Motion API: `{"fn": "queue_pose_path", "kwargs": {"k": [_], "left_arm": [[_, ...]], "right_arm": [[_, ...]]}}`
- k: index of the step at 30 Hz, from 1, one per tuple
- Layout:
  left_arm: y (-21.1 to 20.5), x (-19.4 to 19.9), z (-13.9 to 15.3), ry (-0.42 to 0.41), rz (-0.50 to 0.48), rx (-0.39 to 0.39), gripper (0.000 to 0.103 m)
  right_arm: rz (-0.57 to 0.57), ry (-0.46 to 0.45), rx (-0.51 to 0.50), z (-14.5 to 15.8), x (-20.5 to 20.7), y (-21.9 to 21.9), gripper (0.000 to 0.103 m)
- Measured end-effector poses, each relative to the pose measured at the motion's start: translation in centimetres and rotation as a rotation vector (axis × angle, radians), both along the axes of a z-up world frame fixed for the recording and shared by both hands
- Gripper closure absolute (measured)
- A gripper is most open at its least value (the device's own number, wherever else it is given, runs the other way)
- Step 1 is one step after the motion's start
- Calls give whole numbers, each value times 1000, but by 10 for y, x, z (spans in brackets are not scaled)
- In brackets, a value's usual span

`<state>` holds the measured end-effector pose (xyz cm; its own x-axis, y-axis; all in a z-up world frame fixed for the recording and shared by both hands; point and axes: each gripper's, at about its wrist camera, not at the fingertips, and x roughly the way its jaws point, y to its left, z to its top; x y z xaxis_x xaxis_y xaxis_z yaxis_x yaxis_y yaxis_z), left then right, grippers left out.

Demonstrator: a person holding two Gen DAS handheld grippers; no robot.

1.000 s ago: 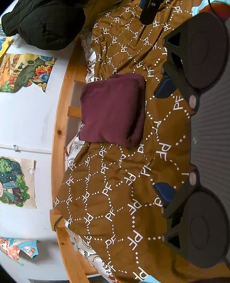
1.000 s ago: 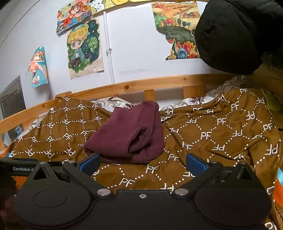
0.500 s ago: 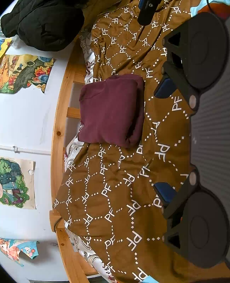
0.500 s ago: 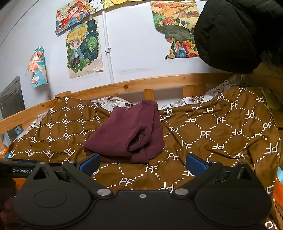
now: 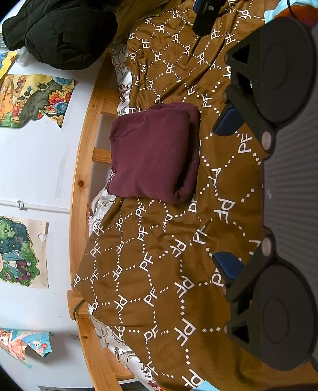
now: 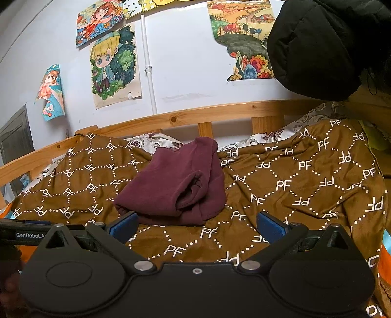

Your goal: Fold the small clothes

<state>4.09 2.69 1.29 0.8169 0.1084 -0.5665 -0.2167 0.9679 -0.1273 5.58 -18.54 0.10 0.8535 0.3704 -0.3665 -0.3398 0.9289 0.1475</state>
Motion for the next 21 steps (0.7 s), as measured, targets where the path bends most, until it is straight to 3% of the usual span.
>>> {"fn": "queue_pose_path", "kwargs": {"k": [21], "left_arm": [[1,0,-3,5,5,-10,1]], "right_arm": [[0,2,0,0,0,0,1]]}}
